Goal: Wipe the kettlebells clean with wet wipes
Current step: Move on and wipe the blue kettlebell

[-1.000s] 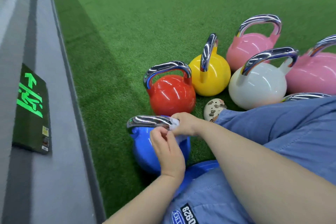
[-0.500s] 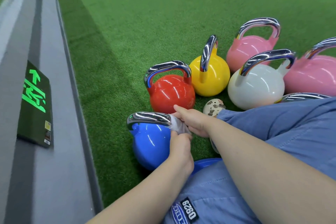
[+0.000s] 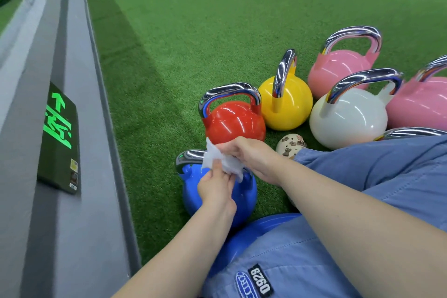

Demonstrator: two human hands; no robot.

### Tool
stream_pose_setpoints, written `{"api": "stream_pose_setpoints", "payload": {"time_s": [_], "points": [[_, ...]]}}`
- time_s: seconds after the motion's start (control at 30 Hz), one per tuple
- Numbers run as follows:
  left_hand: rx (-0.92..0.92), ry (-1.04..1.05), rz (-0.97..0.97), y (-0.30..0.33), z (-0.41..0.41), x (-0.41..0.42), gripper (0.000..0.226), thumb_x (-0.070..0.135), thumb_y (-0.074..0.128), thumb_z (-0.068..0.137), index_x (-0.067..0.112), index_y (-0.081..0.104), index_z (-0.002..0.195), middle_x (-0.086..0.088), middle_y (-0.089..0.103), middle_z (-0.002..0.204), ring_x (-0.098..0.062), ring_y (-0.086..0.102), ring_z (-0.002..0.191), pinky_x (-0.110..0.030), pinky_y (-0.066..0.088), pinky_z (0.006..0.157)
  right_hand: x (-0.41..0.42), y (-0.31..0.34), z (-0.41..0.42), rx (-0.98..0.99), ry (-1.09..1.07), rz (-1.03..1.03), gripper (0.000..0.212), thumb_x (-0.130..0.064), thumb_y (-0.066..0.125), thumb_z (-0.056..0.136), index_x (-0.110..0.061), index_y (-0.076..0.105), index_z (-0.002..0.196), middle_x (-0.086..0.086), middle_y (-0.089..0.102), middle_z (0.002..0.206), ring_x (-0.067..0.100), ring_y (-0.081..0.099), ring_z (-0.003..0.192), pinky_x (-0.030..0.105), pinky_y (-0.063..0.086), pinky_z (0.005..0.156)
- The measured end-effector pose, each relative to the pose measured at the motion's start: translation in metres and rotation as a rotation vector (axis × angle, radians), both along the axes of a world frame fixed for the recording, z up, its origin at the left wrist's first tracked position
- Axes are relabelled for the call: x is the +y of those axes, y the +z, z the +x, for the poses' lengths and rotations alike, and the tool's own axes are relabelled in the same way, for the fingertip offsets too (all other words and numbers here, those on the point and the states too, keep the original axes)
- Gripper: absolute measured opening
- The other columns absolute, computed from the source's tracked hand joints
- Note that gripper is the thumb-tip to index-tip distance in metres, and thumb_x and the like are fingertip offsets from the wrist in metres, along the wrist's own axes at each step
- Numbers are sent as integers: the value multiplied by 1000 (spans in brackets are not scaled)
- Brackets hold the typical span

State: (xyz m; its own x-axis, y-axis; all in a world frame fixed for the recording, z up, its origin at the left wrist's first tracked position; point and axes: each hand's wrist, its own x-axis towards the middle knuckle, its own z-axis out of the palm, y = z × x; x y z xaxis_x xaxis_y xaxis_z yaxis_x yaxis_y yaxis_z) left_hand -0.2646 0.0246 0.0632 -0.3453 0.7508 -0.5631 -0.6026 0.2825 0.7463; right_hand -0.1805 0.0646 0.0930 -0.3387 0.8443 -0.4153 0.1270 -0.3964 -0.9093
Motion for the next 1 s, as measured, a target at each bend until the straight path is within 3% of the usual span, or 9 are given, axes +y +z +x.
{"api": "stream_pose_setpoints", "payload": {"time_s": [0.07,0.13,0.27,0.37,0.43,0.6,0.73,0.87,1.0], "points": [[-65,49,15,2,-7,6,21,18,41,99,5,57,95,-6,63,81,-5,66,52,-16,54,55,-4,4,-3,-43,66,83,31,-28,51,90,-17,64,63,-4,60,52,14,51,47,22,35,48],[-63,20,27,1,-5,6,23,21,40,100,5,56,102,-5,64,84,-8,67,62,-19,55,63,-6,2,-5,-123,40,165,39,-28,48,95,-19,53,58,-10,49,45,4,42,46,19,32,48],[144,-176,44,-10,10,-5,21,21,47,96,9,60,84,-2,65,78,-12,56,74,-20,46,69,-7,-7,5,-269,90,219,39,-15,39,95,-12,62,65,1,58,54,19,52,59,28,41,61],[249,-316,52,-17,16,-11,17,11,52,94,4,61,106,-8,67,102,-14,61,92,-17,50,79,-7,-17,19,-295,88,127,34,-10,36,97,10,61,89,18,60,83,21,49,78,29,38,68],[260,-348,54,-19,15,-12,23,7,53,92,1,59,114,-11,66,111,-16,61,101,-19,50,85,-8,-20,23,-317,99,99,31,-12,34,99,5,59,90,16,56,89,21,46,85,30,37,69],[86,-182,23,-10,11,-4,19,15,49,95,3,62,102,-10,68,95,-19,64,91,-30,49,89,-8,-15,10,-451,177,236,34,-17,35,99,0,59,117,15,62,115,32,56,108,36,43,91],[-114,-100,-47,-4,-4,12,31,26,43,98,1,57,109,-7,69,85,-6,67,58,-20,53,59,-11,-15,-3,-527,205,415,41,-27,35,99,-25,44,138,3,57,131,26,53,116,32,39,98],[-245,-41,-106,2,-17,24,49,34,44,97,2,44,134,-17,56,129,-16,63,82,-25,52,69,-11,-12,-6,-631,269,504,47,-25,38,99,-25,30,146,-1,41,147,23,40,132,33,34,105],[-135,133,-128,16,-24,25,37,28,48,97,4,52,124,-10,60,118,-21,57,98,-27,48,77,-16,-9,-9,-645,218,548,42,-23,44,98,-20,29,136,3,49,139,30,53,114,39,42,92]]}}
